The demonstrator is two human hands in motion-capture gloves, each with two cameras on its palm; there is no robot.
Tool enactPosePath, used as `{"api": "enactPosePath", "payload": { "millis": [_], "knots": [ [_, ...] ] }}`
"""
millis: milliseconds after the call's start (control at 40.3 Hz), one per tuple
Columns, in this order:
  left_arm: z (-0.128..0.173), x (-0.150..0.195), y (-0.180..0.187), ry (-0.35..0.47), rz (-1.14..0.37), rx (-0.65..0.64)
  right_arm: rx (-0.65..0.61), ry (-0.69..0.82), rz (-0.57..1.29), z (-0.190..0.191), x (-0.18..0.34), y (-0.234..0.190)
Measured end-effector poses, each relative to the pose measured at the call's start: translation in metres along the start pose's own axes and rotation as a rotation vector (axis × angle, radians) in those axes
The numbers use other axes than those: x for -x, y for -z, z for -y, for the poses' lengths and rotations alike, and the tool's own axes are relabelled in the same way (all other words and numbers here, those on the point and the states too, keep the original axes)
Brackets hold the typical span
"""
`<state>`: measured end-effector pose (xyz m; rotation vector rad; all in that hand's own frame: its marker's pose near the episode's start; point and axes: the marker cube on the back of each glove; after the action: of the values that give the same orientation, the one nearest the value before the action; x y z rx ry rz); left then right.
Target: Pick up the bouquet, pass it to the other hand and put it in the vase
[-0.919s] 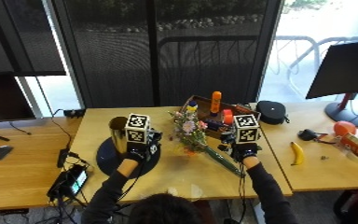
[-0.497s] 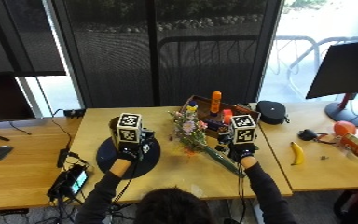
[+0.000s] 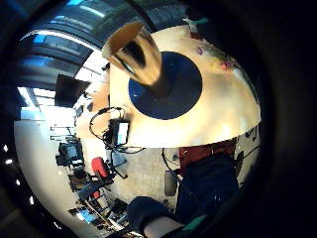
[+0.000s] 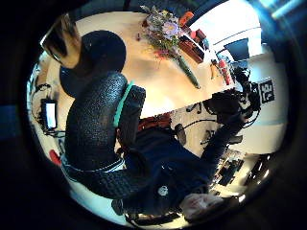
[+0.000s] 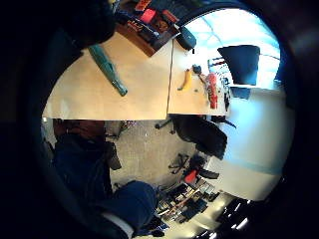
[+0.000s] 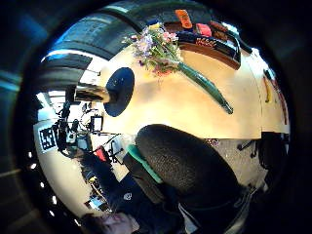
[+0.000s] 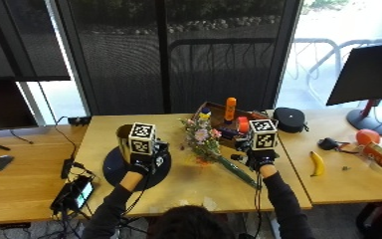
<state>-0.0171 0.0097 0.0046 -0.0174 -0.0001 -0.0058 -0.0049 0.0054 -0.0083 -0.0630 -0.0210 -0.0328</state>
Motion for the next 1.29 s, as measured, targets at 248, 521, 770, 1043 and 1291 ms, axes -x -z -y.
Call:
{"api": "enactPosePath", "payload": {
  "millis": [248,521,770,1043,1291],
  "knots": [
    [-0.007,0.01,0.018,0.02,0.041,-0.016,-0.044,-0.028,0.046,0.006,-0.006,0.013],
    [-0.012,0.01,0.024,0.021,0.053,-0.005,-0.02,-0.173,0.127,0.025,-0.026,0.014],
    [-0.009,0.005,0.019,-0.008,0.041,-0.024,0.035,-0.317,0.239,0.058,-0.041,-0.003],
    [-0.007,0.002,0.01,-0.018,0.037,-0.006,0.109,-0.397,0.266,0.089,-0.048,-0.053],
    [-0.005,0.002,0.003,-0.018,0.027,0.005,0.279,-0.416,0.293,0.112,-0.053,-0.126]
  ]
}}
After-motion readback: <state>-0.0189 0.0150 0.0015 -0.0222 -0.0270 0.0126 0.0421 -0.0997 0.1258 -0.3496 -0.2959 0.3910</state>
